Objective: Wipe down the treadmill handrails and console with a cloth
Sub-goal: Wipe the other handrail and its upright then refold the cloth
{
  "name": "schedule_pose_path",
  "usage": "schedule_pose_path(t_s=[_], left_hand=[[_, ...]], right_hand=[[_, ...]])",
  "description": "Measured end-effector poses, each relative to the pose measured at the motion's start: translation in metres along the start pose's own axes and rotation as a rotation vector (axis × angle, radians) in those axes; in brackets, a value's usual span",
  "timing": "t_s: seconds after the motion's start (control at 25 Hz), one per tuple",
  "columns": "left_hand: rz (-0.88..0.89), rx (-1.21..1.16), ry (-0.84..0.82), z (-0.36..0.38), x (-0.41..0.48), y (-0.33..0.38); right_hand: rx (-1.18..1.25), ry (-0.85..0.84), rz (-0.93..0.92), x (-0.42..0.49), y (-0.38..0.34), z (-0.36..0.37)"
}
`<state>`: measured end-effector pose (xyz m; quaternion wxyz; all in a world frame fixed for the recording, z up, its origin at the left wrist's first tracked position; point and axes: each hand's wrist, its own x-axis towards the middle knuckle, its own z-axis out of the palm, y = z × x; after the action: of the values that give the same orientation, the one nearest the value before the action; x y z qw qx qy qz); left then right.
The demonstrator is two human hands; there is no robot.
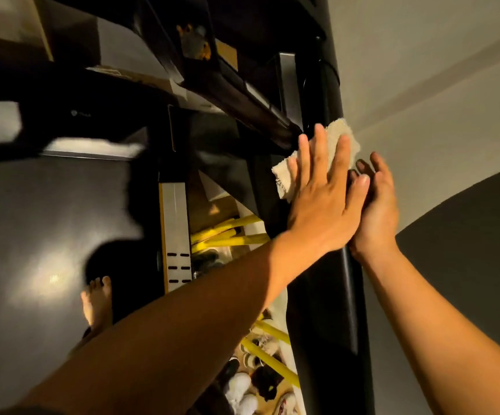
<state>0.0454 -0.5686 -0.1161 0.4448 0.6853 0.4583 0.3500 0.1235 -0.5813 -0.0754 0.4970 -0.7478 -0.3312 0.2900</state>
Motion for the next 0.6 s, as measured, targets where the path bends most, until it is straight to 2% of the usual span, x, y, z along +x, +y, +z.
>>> schedule_pose_path(t_s=[0.12, 0.24, 0.32, 0.4, 0.44, 0.48, 0.56, 0.6], left_hand=[[0.016, 0.090, 0.040, 0.002, 0.001, 0.004], [0.075, 0.284, -0.099, 0.002, -0.034, 0.011], [0.179, 0.339, -0.153, 0.008, -0.068, 0.024], [0.293, 0.392, -0.240, 0.016, -0.103, 0.039], [0.291, 0.332, -0.281, 0.018, -0.112, 0.042], [0.226, 0.166, -0.275, 0.014, -0.115, 0.042], [0.057, -0.175, -0.138, -0.006, -0.111, 0.042], [0.016, -0.239, -0.070, -0.018, -0.105, 0.038]], right_hand=[[0.047, 0.053, -0.030, 0.002, -0.003, 0.002], [0.112, -0.025, 0.024, -0.001, 0.000, -0.005], [-0.046, -0.065, -0.010, -0.012, -0.001, -0.024], [-0.150, 0.075, -0.106, -0.038, 0.002, -0.059], [-0.206, 0.126, -0.171, -0.054, 0.003, -0.074], [-0.294, 0.110, -0.201, -0.069, 0.007, -0.081], [-0.476, -0.046, -0.110, -0.100, 0.022, -0.083], [-0.584, -0.103, -0.060, -0.111, 0.031, -0.074]])
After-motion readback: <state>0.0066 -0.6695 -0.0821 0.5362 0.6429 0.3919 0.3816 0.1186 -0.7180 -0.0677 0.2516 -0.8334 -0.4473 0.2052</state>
